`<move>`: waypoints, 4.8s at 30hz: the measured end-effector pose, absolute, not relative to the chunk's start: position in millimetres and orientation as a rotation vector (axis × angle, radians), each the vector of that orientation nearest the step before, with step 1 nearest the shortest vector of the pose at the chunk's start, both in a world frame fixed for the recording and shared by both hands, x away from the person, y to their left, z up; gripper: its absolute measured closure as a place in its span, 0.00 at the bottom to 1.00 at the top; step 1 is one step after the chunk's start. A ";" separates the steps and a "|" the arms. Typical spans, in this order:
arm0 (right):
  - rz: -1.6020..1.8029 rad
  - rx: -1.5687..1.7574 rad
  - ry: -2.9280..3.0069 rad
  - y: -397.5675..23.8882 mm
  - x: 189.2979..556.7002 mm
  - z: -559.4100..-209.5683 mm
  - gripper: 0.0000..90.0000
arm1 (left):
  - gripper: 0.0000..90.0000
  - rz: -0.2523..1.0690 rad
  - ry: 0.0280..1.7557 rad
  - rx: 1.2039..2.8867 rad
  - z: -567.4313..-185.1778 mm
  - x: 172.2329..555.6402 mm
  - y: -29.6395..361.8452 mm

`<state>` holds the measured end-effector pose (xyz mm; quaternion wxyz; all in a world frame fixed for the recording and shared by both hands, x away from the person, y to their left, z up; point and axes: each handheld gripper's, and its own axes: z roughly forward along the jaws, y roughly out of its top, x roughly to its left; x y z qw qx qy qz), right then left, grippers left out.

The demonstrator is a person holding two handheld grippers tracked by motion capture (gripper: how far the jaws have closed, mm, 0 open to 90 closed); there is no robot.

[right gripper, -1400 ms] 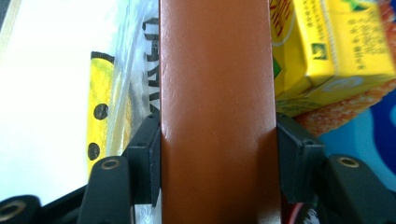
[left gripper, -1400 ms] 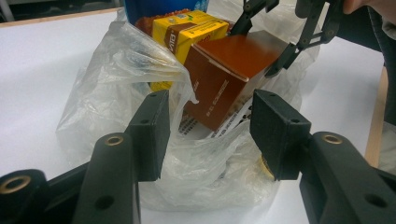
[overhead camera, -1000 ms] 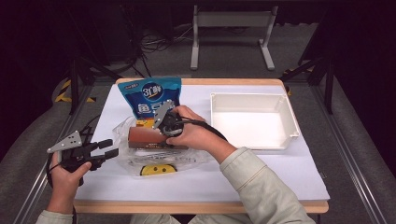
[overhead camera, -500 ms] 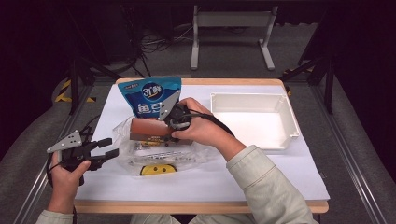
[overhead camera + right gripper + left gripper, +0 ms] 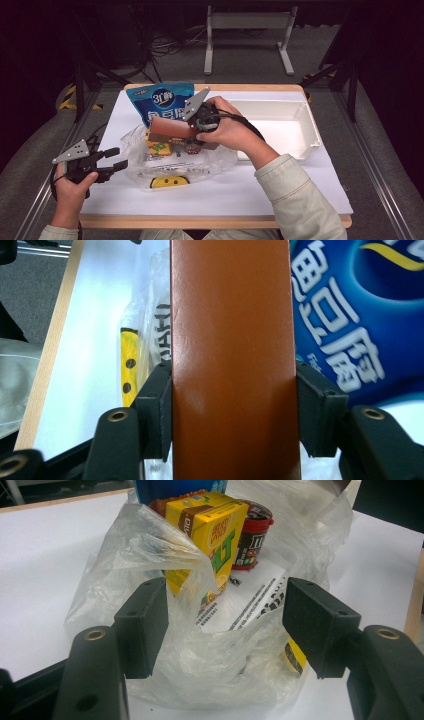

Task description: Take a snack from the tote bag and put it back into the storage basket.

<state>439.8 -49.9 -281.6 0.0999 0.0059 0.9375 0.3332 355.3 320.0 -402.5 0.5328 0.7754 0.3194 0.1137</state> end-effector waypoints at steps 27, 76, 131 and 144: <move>0.978 0.178 2.700 -125.2 453.3 -255.1 0.48 | 0.35 0.269 0.749 1.867 -402.5 354.2 318.8; 0.898 0.477 2.605 -237.3 511.9 -267.1 0.48 | 0.32 0.279 0.763 1.868 -403.0 344.4 323.4; 0.696 0.610 2.712 -262.3 543.7 -344.2 0.47 | 0.28 0.282 0.766 1.872 -403.6 342.0 326.2; 0.625 0.606 2.746 -260.3 547.0 -357.3 0.47 | 0.27 0.278 0.765 1.877 -404.2 343.2 325.5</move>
